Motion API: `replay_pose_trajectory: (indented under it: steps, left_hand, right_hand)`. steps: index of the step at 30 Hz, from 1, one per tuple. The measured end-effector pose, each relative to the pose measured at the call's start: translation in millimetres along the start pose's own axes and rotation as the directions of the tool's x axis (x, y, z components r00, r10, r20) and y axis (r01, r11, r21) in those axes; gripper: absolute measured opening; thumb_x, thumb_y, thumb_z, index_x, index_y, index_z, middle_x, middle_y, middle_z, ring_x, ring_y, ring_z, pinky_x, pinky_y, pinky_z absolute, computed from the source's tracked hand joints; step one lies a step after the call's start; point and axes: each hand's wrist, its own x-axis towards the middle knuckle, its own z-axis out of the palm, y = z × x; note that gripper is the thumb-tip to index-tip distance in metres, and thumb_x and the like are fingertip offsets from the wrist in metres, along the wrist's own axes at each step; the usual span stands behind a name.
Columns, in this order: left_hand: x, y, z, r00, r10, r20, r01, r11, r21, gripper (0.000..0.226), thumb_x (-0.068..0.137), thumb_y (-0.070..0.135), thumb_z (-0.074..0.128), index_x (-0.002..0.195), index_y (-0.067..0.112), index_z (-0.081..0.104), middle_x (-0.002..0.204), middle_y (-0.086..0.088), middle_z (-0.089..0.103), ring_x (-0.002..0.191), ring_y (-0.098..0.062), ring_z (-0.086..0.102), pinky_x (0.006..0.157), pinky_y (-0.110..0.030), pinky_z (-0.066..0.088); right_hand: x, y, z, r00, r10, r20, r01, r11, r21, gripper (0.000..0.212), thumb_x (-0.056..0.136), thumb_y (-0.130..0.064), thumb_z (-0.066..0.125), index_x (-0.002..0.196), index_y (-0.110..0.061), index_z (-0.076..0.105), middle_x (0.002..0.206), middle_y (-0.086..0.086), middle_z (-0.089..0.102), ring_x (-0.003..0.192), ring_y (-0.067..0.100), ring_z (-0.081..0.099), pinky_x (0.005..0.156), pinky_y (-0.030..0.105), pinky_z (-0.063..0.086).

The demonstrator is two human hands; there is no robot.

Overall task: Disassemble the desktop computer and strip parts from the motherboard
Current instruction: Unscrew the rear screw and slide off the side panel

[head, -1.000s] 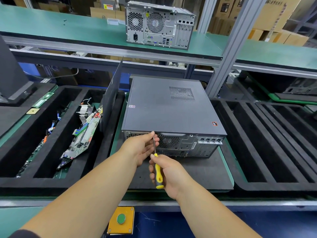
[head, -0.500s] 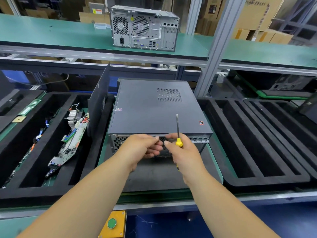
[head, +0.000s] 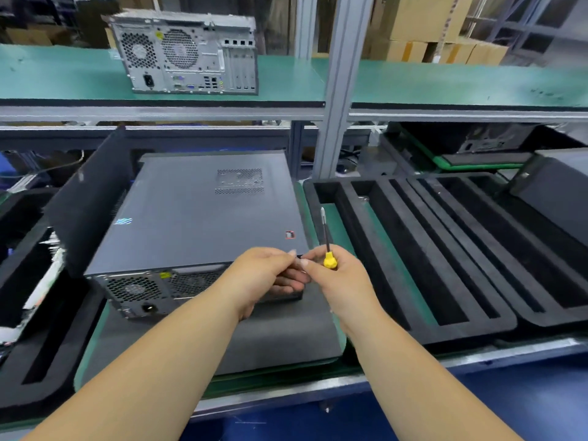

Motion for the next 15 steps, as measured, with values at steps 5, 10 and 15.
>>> replay_pose_trajectory:
  steps: [5, 10, 15]
  left_hand:
    - [23, 8, 33, 0.992, 0.123, -0.041, -0.118, 0.988, 0.095, 0.027, 0.102, 0.021, 0.045, 0.099, 0.013, 0.071, 0.088, -0.004, 0.075, 0.078, -0.012, 0.070, 0.072, -0.020, 0.055]
    - [42, 10, 43, 0.953, 0.256, -0.159, -0.239, 0.963, 0.122, 0.025, 0.098, 0.014, 0.051, 0.094, 0.020, 0.075, 0.089, -0.003, 0.075, 0.081, -0.013, 0.070, 0.072, -0.018, 0.054]
    - [54, 8, 50, 0.925, 0.305, -0.225, -0.278, 0.950, 0.143, 0.020, 0.096, 0.010, 0.055, 0.095, 0.017, 0.074, 0.088, -0.004, 0.074, 0.079, -0.012, 0.069, 0.071, -0.016, 0.052]
  right_hand:
    - [40, 34, -69, 0.976, 0.195, -0.096, -0.206, 0.971, -0.125, 0.007, 0.087, -0.025, 0.067, 0.081, -0.022, 0.066, 0.055, -0.016, 0.052, 0.051, 0.008, 0.044, 0.054, 0.025, 0.035]
    - [74, 86, -115, 0.916, 0.366, -0.163, -0.386, 0.915, -0.119, 0.005, 0.089, -0.017, 0.061, 0.089, -0.015, 0.065, 0.078, 0.000, 0.057, 0.060, 0.016, 0.041, 0.056, 0.028, 0.036]
    - [101, 119, -125, 0.892, 0.426, -0.153, -0.446, 0.885, -0.135, 0.006, 0.087, -0.017, 0.063, 0.094, -0.015, 0.063, 0.079, 0.002, 0.056, 0.062, 0.018, 0.042, 0.058, 0.028, 0.036]
